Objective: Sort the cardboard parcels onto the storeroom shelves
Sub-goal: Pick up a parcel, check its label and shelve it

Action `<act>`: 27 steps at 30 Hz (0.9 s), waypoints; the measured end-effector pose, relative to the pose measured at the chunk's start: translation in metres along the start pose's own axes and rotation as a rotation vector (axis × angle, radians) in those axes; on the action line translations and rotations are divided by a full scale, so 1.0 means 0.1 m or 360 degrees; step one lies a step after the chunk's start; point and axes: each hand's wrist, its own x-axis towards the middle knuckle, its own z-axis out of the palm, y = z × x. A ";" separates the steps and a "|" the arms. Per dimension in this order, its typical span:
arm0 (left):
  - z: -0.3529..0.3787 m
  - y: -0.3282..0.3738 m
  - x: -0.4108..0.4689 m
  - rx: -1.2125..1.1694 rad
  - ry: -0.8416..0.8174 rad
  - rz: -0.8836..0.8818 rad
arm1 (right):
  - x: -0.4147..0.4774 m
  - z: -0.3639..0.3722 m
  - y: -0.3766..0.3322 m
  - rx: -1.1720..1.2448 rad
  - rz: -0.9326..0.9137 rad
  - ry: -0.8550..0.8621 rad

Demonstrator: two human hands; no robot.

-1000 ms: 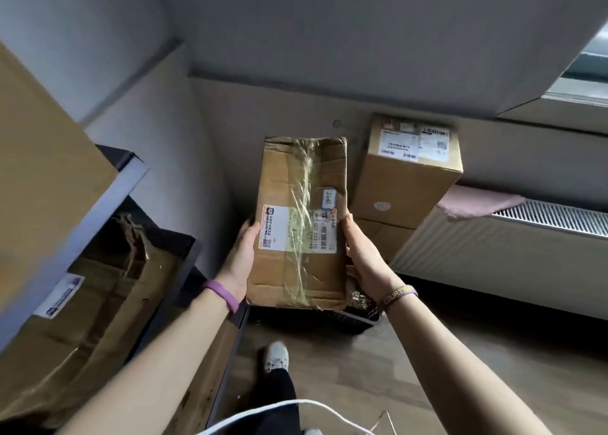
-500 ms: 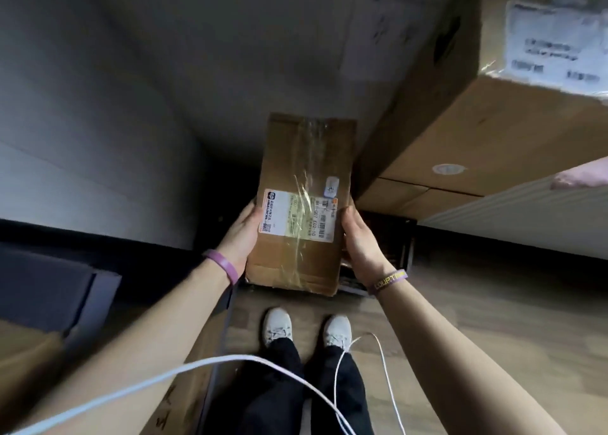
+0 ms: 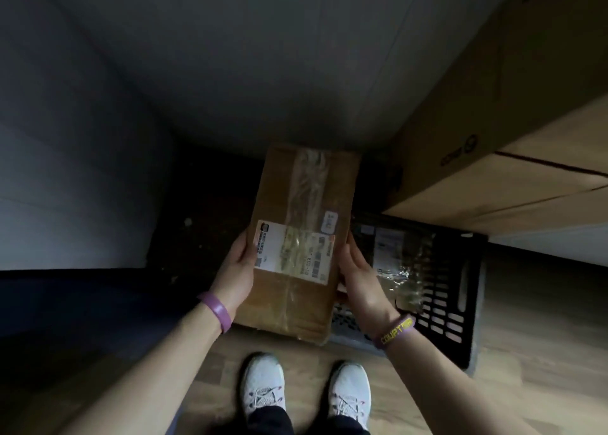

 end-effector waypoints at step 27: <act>-0.07 0.25 -0.10 0.0443 0.0046 0.0270 | 0.17 0.29 -0.19 -0.0772 -0.0149 0.0291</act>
